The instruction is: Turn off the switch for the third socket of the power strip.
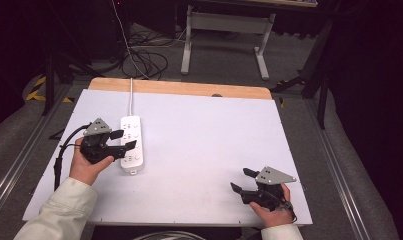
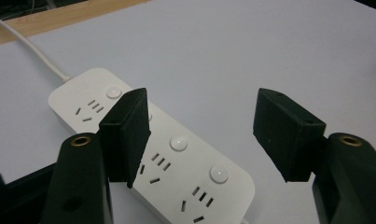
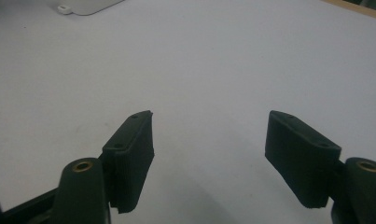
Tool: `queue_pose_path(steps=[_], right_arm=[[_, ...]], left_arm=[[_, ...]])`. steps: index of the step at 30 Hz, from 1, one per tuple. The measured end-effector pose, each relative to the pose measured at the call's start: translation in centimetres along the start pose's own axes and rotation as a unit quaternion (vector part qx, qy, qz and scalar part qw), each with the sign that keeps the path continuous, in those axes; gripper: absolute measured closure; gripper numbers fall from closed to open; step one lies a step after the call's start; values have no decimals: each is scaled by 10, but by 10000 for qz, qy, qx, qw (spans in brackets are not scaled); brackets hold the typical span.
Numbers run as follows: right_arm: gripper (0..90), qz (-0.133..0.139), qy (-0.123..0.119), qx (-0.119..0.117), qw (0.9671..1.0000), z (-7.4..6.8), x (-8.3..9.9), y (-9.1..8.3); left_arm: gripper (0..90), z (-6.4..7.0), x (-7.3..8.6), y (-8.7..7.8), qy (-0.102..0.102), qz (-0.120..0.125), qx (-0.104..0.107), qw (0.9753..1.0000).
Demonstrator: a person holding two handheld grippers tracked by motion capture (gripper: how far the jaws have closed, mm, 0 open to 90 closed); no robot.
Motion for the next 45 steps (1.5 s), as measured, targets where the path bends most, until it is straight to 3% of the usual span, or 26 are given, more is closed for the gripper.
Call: queue_pose_path(steps=[3, 7, 9, 10, 12, 13, 14, 16, 23, 28, 29, 36, 43, 45], right_arm=[[329, -3, -6, -1, 10000, 0, 0, 0], [330, -7, -8, -6, 10000, 0, 0, 0], [331, -12, -9, -11, 10000, 0, 0, 1], [331, -16, -15, -25, 10000, 0, 0, 1], [331, -14, -14, -19, 10000, -1, 0, 1], [331, -11, -17, -19, 10000, -1, 0, 1], [331, -10, -14, -18, 10000, -1, 0, 1], [331, -11, -16, -17, 10000, -1, 0, 1], [331, -9, -23, -27, 10000, -1, 0, 1], [331, -7, -24, -27, 10000, -1, 0, 1], [331, -8, -22, -28, 10000, -1, 0, 1], [331, -17, -32, -33, 10000, -1, 0, 1], [331, -14, -39, -42, 10000, -1, 0, 1], [331, -12, -42, -45, 10000, -1, 1, 1]], left_arm=[[382, -1, 1, 5, -71, -34, 3, 10000], [447, -5, 4, 8, 46, -159, -145, 9998], [521, -5, 4, 9, 25, -174, -140, 9997], [565, -8, 5, 10, -48, -192, -259, 9995], [697, -10, 6, 11, -133, -209, -258, 9994], [750, -11, 8, 14, -350, -293, -12, 9990], [801, -11, 9, 16, -437, -334, 120, 9984], [883, -11, 12, 20, -394, -384, 164, 9983], [898, -9, 15, 30, -83, -304, 121, 9994], [898, -10, 20, 36, -59, -317, 106, 9994], [899, -13, 22, 38, 45, -351, 41, 9994], [898, -15, 29, 47, 199, -405, -51, 9990], [898, -17, 34, 49, 62, -323, 16, 9995], [898, -16, 34, 49, 153, -326, 0, 9994]])
Point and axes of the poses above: each handheld gripper's, and its own axes: y roughly forward along the jaws, x roughly out of its underside, z roughly to its right, the point moved 8 cm from there along y, roughly forward along the jaws, and after that the axes turned 3 degrees about z, right-handed, at the moved point
